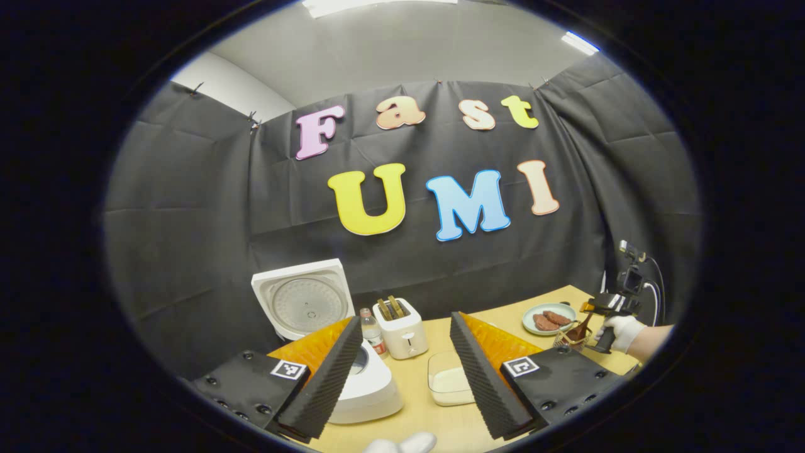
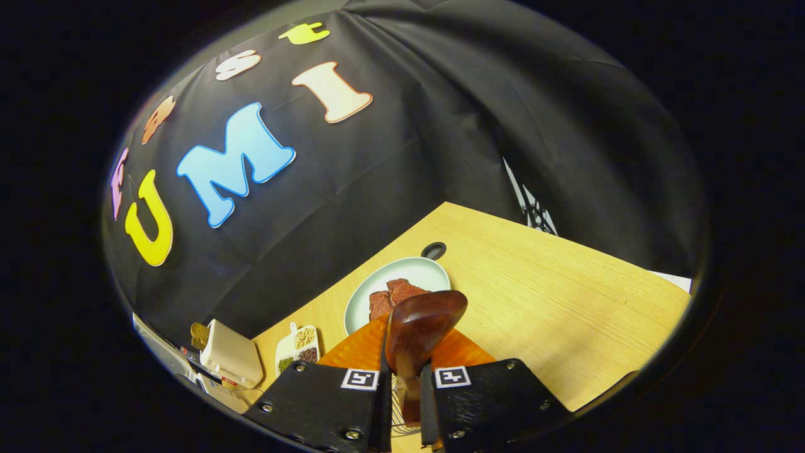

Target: Close the left gripper, press the button to open the rice cooker; take a wooden spoon from the chopstick holder with the right hand, scoop a spoonful of rice and pour it into the rice cooker, then put the wooden spoon back into the chopstick holder.

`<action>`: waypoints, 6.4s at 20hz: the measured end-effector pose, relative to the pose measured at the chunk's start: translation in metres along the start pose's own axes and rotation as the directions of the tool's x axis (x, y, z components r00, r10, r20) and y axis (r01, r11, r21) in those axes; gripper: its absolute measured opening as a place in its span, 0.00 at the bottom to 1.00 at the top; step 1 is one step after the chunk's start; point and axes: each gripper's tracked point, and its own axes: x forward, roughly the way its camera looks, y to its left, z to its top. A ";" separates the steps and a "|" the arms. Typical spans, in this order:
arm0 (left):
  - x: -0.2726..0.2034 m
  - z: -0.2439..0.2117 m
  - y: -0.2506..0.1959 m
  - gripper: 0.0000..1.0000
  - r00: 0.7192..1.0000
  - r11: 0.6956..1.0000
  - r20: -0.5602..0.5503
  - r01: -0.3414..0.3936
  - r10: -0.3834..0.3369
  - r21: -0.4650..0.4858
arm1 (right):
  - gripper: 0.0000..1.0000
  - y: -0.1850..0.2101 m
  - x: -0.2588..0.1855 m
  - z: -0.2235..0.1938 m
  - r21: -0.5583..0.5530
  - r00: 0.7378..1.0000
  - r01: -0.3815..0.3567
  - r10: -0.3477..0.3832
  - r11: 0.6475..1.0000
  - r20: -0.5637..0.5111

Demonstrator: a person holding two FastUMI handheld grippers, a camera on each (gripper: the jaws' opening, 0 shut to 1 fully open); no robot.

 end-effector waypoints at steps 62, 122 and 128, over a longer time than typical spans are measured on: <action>0.356 -0.020 0.300 0.96 0.900 0.924 -0.340 -0.343 0.272 -0.170 | 0.98 0.261 -0.292 -0.044 -0.575 0.903 -0.394 0.419 0.717 -0.096; 0.082 0.100 0.117 0.96 0.996 0.991 0.092 0.024 -0.012 -0.131 | 0.98 0.245 -0.362 0.051 -0.576 0.873 -0.277 0.452 0.769 0.185; 0.056 0.104 0.105 0.96 0.990 0.987 0.136 0.061 -0.040 -0.152 | 0.98 0.244 -0.380 0.069 -0.573 0.860 -0.213 0.430 0.791 0.274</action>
